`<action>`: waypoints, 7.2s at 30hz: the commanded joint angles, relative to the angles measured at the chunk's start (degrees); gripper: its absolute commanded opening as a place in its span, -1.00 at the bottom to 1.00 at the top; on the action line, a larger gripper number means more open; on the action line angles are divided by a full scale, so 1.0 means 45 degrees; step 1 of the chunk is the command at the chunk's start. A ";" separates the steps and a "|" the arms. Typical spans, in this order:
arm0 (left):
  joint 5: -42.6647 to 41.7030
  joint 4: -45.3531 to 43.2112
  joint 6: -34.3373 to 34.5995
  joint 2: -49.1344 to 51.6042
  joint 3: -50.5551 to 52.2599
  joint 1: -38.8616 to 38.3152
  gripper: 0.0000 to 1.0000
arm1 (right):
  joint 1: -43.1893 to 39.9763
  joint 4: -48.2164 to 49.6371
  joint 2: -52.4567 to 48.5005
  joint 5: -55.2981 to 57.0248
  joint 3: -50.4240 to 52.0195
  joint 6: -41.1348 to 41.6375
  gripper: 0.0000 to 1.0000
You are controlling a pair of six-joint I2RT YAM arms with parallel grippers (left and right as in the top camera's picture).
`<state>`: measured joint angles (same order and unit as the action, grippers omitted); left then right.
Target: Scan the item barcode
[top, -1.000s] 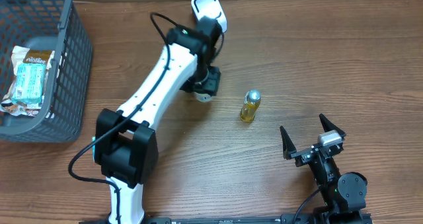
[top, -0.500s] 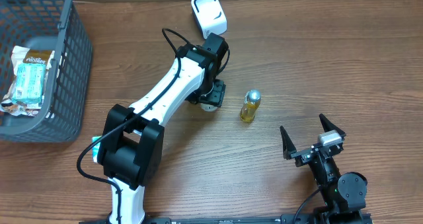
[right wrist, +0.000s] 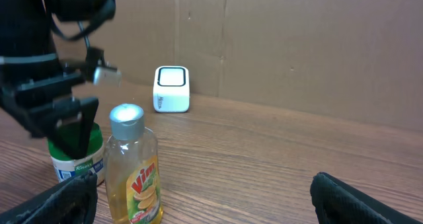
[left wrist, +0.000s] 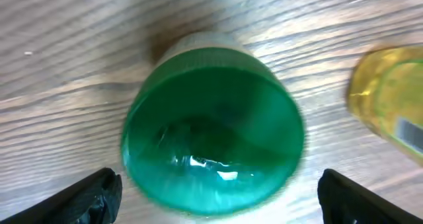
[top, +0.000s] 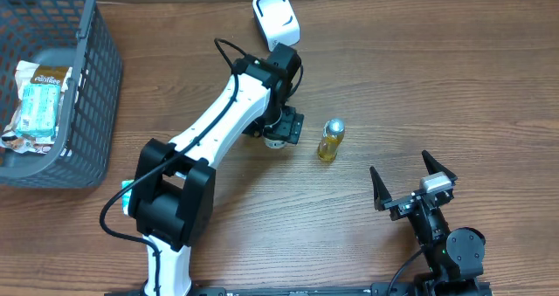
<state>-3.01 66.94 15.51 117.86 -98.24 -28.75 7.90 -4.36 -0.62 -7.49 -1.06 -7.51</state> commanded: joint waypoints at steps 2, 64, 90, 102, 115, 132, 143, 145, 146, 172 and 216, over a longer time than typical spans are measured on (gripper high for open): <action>0.0583 0.0573 -0.0102 -0.1651 -0.1156 0.0296 0.84 | -0.0044 0.0044 0.0097 -0.0024 0.0136 -0.0010 1.00; 0.8971 -0.2885 0.5537 -0.3551 0.9836 0.6407 -0.92 | -0.0044 0.0044 0.0097 -0.0029 0.0136 -0.0010 1.00; 0.0991 -0.7155 0.1117 -0.3555 1.0865 0.5566 -0.92 | -0.0044 0.0044 0.0102 -0.0024 0.0136 -0.0015 1.00; 0.0413 -0.7694 0.0821 -0.3555 1.0618 0.4182 -0.92 | -0.0044 0.0044 0.0097 -0.0024 0.0136 -0.0015 1.00; -0.1739 -0.7601 0.1098 -0.3551 0.9695 0.3594 -0.92 | -0.0044 0.0044 0.0097 -0.0024 0.0136 -0.0015 1.00; -0.2691 -0.7597 0.3075 -0.3555 0.9471 0.2535 -0.91 | -0.0044 0.0044 0.0102 -0.0024 0.0136 -0.0010 1.00; -0.2603 -0.3643 0.1336 -0.3672 0.4556 0.2642 -0.76 | -0.0044 0.0044 0.0097 -0.0024 0.0136 -0.0010 1.00; -0.2346 -0.2414 0.0359 -0.3672 0.3147 0.2837 -0.60 | -0.0044 0.0044 0.0097 -0.0024 0.0136 -0.0010 1.00; -0.2123 -0.1841 -0.0121 -0.3672 0.2453 0.2948 -0.59 | -0.0044 0.0049 0.0097 -0.0024 0.0136 -0.0010 1.00; 0.5406 0.0267 -0.6834 -0.2861 -0.8330 0.9355 1.00 | -0.0044 0.0044 0.0097 -0.0024 0.0136 -0.0015 1.00; 0.2074 -0.0792 -0.8393 0.3453 -0.5017 1.4144 1.00 | -0.0044 0.0049 0.0097 -0.0024 0.0136 -0.0010 1.00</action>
<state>6.04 64.12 -21.23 132.84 -121.21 34.28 7.90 -4.36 -0.62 -7.49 -1.06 -7.51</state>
